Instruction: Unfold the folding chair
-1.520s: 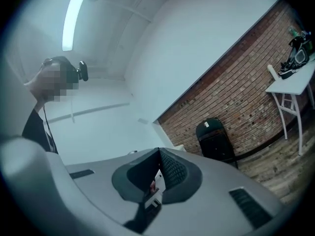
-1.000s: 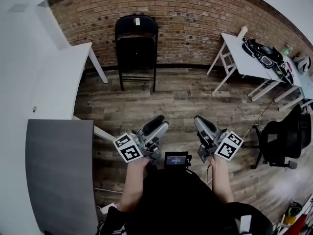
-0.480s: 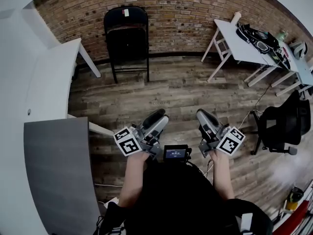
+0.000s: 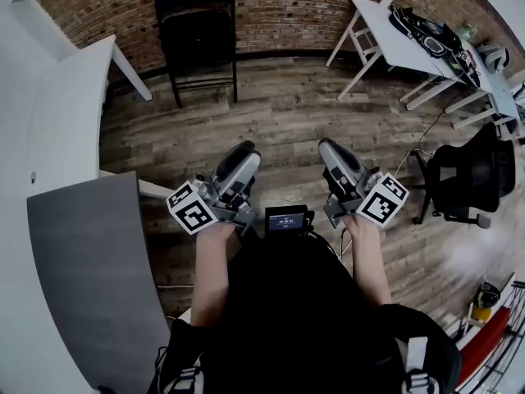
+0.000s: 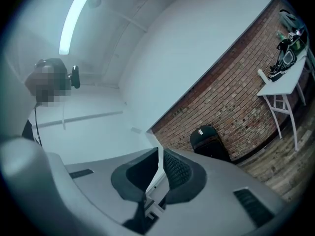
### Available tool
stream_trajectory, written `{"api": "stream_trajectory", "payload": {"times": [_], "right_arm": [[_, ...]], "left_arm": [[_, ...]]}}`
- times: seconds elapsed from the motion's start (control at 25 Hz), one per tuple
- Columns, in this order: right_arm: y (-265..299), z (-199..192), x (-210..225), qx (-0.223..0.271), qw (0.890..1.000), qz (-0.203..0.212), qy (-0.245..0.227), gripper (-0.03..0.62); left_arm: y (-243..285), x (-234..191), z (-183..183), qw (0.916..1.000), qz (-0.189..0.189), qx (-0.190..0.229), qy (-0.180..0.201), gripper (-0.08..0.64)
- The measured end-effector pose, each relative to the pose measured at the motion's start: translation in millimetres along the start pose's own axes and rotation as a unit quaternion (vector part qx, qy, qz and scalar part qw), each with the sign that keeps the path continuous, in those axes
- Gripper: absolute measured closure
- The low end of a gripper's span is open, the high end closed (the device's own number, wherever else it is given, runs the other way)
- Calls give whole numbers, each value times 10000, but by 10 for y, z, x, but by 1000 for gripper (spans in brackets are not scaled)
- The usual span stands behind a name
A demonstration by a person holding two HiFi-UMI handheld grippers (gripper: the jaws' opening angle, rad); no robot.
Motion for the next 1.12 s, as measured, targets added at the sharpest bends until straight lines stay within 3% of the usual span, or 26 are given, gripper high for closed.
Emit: {"api": "stream_trajectory", "payload": {"times": [0.48,0.64,1.12], "right_arm": [[233,-136,0,-246,9996,-96,-109,570],[342,-152,118,-270,9996,-1,42,519],[800,-7,1076,-235,9971,541,490,515]], "left_arm": [[-148,-129,59,10000,24,36,-55,357],[-125,-182,111,10000,74,30,-22,357],[328,-652,378,9971,708,32,265,357]]}}
Point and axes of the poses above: the fingertips, and each gripper's own axes: y forward along the fingers, x to its right, z out of its top, the point moved 8 cm from there along -y, backward along the fingers, and after that the axes turned 13 degrees about z, right-handed, at the moved point
